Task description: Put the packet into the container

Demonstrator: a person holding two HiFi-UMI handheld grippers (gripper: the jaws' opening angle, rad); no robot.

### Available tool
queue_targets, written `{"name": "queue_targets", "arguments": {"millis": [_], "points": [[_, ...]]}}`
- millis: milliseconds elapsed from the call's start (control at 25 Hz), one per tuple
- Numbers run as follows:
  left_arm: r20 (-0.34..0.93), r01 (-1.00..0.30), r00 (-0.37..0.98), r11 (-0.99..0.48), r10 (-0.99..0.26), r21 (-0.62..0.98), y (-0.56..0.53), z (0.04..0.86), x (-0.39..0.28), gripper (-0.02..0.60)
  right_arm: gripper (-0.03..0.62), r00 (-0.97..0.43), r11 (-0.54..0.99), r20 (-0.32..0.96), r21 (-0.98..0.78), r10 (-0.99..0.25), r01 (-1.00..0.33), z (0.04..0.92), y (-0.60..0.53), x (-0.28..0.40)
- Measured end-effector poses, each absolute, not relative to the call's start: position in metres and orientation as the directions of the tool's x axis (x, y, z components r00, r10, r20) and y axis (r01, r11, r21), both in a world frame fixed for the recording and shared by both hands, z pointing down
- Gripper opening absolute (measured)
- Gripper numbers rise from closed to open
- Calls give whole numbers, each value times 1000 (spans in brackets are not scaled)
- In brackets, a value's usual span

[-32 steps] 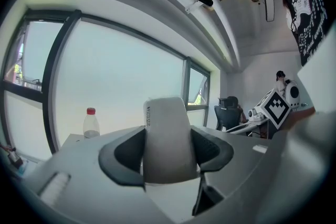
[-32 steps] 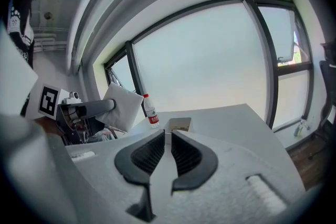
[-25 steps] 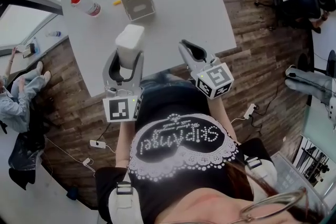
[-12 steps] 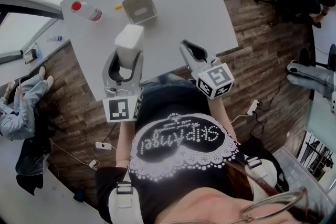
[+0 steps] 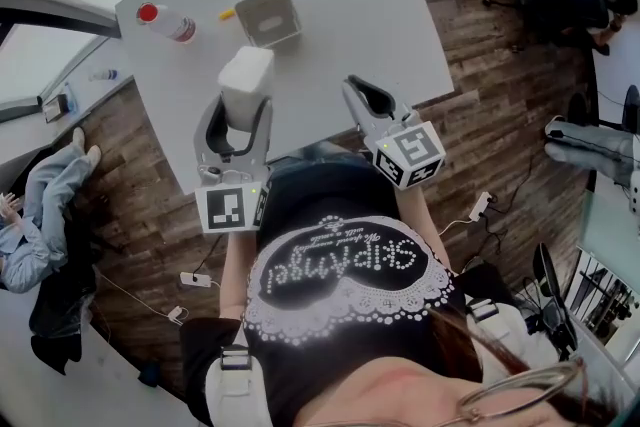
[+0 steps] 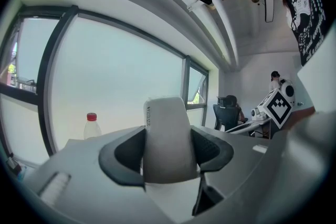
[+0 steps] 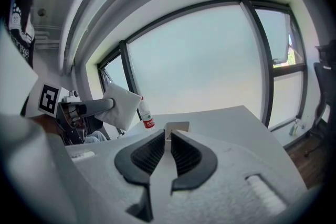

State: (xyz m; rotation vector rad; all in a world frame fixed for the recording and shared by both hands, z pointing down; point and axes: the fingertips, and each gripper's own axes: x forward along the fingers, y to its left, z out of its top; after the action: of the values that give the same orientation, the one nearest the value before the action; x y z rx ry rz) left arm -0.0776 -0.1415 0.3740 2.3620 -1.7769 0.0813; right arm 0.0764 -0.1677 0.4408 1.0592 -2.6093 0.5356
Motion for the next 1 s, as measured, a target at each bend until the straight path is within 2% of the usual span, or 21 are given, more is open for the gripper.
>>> {"name": "queue_targets", "arguments": {"millis": [360,560,1000], "points": [[125,-952,302,-294,-945,82,-172,360,-92,262,37,-696,665,378,-232,-611,-710,441,-169,68],[122,-938,339,-325,-933,120,-207,362,-92,261,37,-689,658,391,-236,-610,-715,445,-171,66],[311,-935,349,-305,-884,183,-265,428,-84,261,37,-691,677,418,-211,-589,-705,462,-197,54]]}}
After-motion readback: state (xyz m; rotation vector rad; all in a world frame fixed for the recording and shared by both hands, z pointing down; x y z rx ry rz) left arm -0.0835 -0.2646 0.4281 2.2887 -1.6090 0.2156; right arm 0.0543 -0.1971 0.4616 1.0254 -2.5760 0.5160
